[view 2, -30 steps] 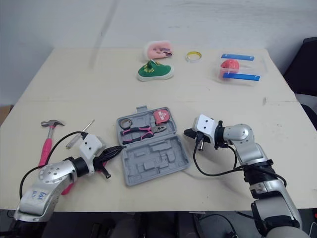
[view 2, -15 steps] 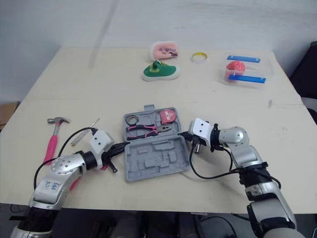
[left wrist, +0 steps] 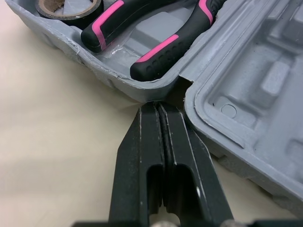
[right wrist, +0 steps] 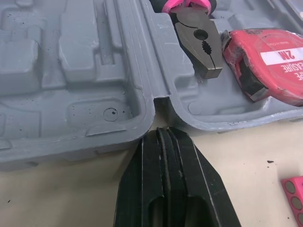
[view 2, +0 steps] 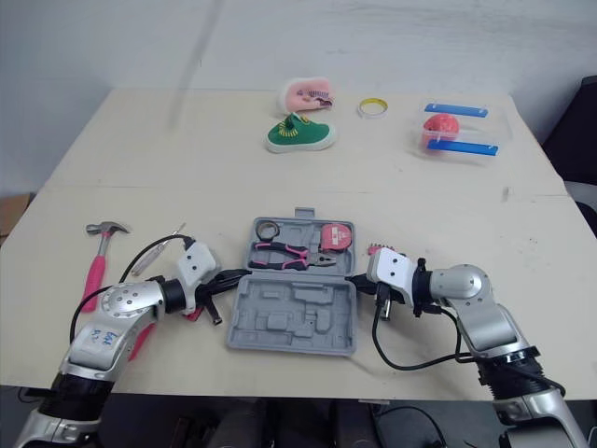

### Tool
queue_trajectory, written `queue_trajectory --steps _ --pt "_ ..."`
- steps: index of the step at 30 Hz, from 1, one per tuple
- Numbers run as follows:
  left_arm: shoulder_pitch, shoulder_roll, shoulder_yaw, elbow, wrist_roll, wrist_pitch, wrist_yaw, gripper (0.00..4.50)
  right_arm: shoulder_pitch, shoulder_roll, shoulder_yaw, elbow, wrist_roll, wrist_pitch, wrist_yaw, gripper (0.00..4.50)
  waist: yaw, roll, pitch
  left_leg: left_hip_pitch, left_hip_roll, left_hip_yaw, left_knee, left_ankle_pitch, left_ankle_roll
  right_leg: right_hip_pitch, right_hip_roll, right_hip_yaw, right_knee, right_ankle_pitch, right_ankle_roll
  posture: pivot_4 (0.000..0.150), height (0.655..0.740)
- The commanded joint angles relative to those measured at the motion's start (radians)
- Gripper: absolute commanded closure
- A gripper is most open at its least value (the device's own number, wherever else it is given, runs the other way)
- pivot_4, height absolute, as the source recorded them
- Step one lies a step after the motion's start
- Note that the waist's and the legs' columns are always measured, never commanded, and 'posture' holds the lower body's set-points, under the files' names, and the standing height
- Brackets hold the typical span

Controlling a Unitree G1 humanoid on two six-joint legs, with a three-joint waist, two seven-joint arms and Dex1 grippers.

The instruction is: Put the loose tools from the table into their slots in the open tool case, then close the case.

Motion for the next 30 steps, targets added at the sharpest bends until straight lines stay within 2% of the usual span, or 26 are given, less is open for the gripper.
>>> queue_trajectory --steps 1,3,6,9,12,14,16,18,19,20,21,25,27,30 --pt "0.001 0.011 0.011 0.001 0.0 -0.026 -0.013 4.5 -0.017 -0.011 -0.011 -0.024 0.016 0.005 0.001 4.48 0.0 0.0 0.0 0.0 0.0 0.0 0.0 0.0 0.0 0.0 0.0 0.0 0.0 0.0 0.0 0.15 0.74" --pt "0.01 0.022 0.044 -0.015 -0.022 -0.035 -0.023 4.5 -0.013 -0.028 -0.02 -0.026 0.025 0.008 0.017 4.48 0.0 0.0 0.0 0.0 0.0 0.0 0.0 0.0 0.0 0.0 0.0 0.0 0.0 0.0 0.0 0.15 0.74" --pt "0.047 0.055 0.137 -0.072 -0.126 -0.01 -0.079 4.5 -0.001 -0.061 -0.076 -0.035 0.078 0.011 0.041 4.48 -0.002 0.0 0.0 0.0 0.0 0.0 -0.001 0.0 0.0 0.0 0.0 0.0 0.0 0.0 0.0 0.15 0.74" --pt "0.107 0.129 0.294 -0.079 -0.196 -0.034 -0.127 4.5 0.055 -0.132 -0.185 -0.038 0.151 -0.025 0.082 4.48 0.0 0.0 0.0 -0.001 0.0 0.0 -0.002 0.0 0.0 -0.001 0.0 0.0 -0.001 0.0 0.0 0.15 0.74" --pt "0.122 0.123 0.459 -0.057 -0.32 0.025 -0.094 4.5 0.12 -0.17 -0.287 -0.036 0.198 -0.056 0.081 4.48 0.001 0.0 0.0 0.0 0.0 -0.001 -0.002 0.0 0.0 0.0 0.0 -0.001 -0.002 0.0 0.0 0.15 0.74" --pt "0.128 0.125 0.507 -0.044 -0.351 0.043 -0.086 4.5 0.142 -0.174 -0.327 -0.035 0.218 -0.079 0.079 4.48 0.001 0.0 0.0 0.0 0.0 -0.002 -0.001 -0.002 0.003 0.002 0.0 -0.001 -0.003 0.0 0.0 0.15 0.74" --pt "0.168 0.163 0.593 0.014 -0.335 0.015 -0.095 4.01 0.163 -0.18 -0.441 -0.053 0.309 0.046 0.028 4.5 0.0 0.0 0.0 0.001 0.0 -0.002 -0.001 -0.002 0.003 0.002 0.0 -0.001 -0.002 0.0 0.0 0.15 0.74" --pt "0.194 0.211 0.718 0.132 -0.315 -0.016 -0.063 3.32 0.221 -0.219 -0.548 -0.03 0.313 0.043 0.015 4.5 -0.002 0.0 0.0 0.001 0.0 -0.001 -0.002 -0.002 0.003 0.002 0.0 -0.001 -0.002 0.0 0.0 0.15 0.74" --pt "0.208 0.234 0.774 0.196 -0.303 -0.043 -0.047 2.83 0.255 -0.232 -0.597 -0.012 0.305 0.011 0.018 3.86 -0.002 0.0 0.0 0.0 0.0 -0.001 -0.003 -0.002 0.003 0.001 0.0 -0.001 -0.002 0.0 0.0 0.15 0.74" --pt "0.23 0.262 0.824 0.268 -0.282 -0.083 -0.04 2.36 0.301 -0.25 -0.646 0.001 0.311 0.023 0.03 3.57 -0.002 0.0 0.0 0.0 0.0 -0.001 -0.004 -0.002 0.003 0.0 0.0 -0.001 -0.003 0.0 0.0 0.15 0.74" --pt "0.245 0.281 0.85 0.315 -0.27 -0.114 -0.041 1.89 0.334 -0.26 -0.675 0.003 0.322 0.039 0.037 3.09 -0.003 -0.001 0.0 0.0 0.001 -0.001 -0.005 -0.002 0.004 0.0 0.0 -0.001 -0.003 0.0 0.0 0.15 0.74" --pt "0.313 0.384 0.946 0.612 -0.206 -0.263 -0.032 0.05 0.433 -0.266 -0.801 0.104 0.249 -0.112 -0.02 1.05 -0.004 -0.001 0.0 0.001 0.0 0.0 -0.005 -0.004 0.007 0.001 -0.001 0.0 -0.005 0.0 0.0 0.15 0.74" --pt "0.345 0.415 0.974 0.713 -0.196 -0.308 -0.026 0.0 0.476 -0.266 -0.848 0.17 0.237 -0.199 -0.017 0.03 -0.004 -0.001 0.0 0.001 -0.001 0.001 -0.006 -0.006 0.008 0.001 -0.002 0.001 -0.005 0.0 0.0 0.15 0.74" --pt "0.376 0.445 0.994 0.822 -0.19 -0.366 -0.019 0.0 0.518 -0.267 -0.888 0.267 0.246 -0.32 0.021 0.03 -0.003 -0.001 0.0 0.001 0.0 0.001 -0.007 -0.007 0.007 0.0 -0.002 0.001 -0.006 0.0 0.0 0.15 0.74"
